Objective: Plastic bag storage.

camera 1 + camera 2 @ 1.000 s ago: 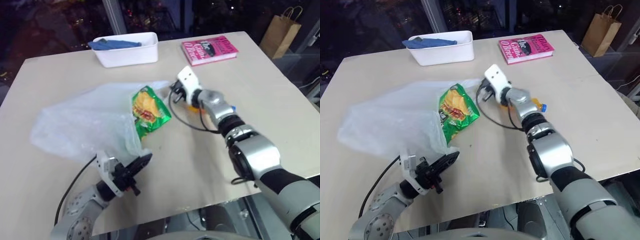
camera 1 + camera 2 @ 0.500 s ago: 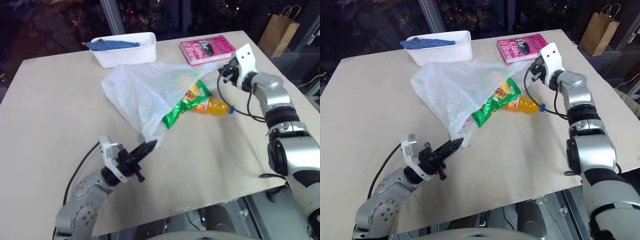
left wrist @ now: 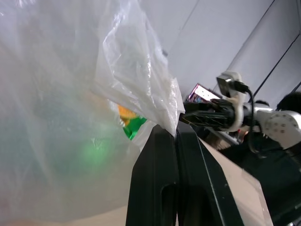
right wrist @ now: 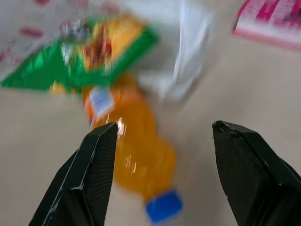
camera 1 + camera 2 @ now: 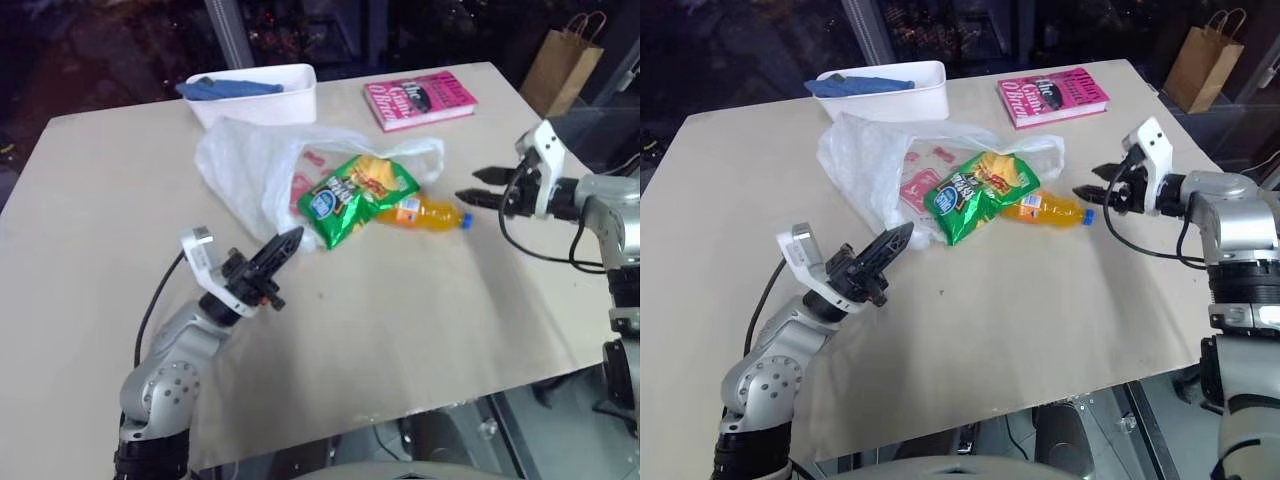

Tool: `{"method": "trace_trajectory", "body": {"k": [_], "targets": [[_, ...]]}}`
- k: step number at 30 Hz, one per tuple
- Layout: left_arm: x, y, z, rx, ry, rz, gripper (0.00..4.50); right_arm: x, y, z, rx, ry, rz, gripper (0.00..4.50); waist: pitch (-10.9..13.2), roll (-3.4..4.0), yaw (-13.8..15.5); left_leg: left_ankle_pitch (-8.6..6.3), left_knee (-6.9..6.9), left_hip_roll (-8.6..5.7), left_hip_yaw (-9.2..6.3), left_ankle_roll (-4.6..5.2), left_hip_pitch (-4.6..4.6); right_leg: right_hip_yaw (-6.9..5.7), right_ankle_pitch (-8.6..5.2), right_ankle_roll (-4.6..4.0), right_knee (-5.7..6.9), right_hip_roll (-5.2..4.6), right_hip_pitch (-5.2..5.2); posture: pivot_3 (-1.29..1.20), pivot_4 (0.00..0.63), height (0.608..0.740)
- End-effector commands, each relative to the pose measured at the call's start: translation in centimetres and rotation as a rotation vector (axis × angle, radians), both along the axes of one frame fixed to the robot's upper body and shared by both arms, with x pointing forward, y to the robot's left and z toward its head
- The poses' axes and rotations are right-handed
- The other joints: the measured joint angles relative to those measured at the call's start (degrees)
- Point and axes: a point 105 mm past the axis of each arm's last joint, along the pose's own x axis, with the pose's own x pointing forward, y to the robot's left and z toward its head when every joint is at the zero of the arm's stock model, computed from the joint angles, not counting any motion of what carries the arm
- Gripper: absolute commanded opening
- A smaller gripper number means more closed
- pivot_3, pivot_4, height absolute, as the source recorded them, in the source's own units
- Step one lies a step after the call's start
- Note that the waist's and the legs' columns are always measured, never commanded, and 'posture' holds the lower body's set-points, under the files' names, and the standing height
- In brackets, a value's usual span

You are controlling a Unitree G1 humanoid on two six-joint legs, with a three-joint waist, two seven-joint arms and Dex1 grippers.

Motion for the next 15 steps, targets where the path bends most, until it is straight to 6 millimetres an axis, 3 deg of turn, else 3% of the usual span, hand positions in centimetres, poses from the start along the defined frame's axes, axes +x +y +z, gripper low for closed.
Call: {"method": "trace_trajectory", "body": {"k": [1,8,15], "targets": [[-0.3,-0.2,0.2,0.010,-0.019,-0.016,0.00,0.6,1.0,-0.3,-0.056,-0.052,0.026,3.22,0.0,-0.01,0.1,0.00,0.01,0.01,0.02,0.00,0.03,0.01,0.00,0.00,0.05,0.01,0.01,0.00,0.150,0.740],[-0.3,0.1,-0.3,0.022,-0.008,-0.015,0.00,2.0,2.5,-2.5,-0.128,-0.039,0.096,3.22,0.0,-0.03,0.3,0.01,0.11,-0.04,0.01,-0.01,0.03,0.02,0.00,0.00,0.15,-0.01,0.01,0.00,0.150,0.740],[-0.3,0.1,-0.5,0.023,-0.015,0.001,0.00,1.4,3.0,-3.7,-0.159,0.002,0.190,3.22,0.0,-0.08,0.2,0.01,0.11,0.03,0.01,-0.02,0.07,0.02,0.00,0.00,0.13,0.03,0.02,0.00,0.150,0.740]]}}
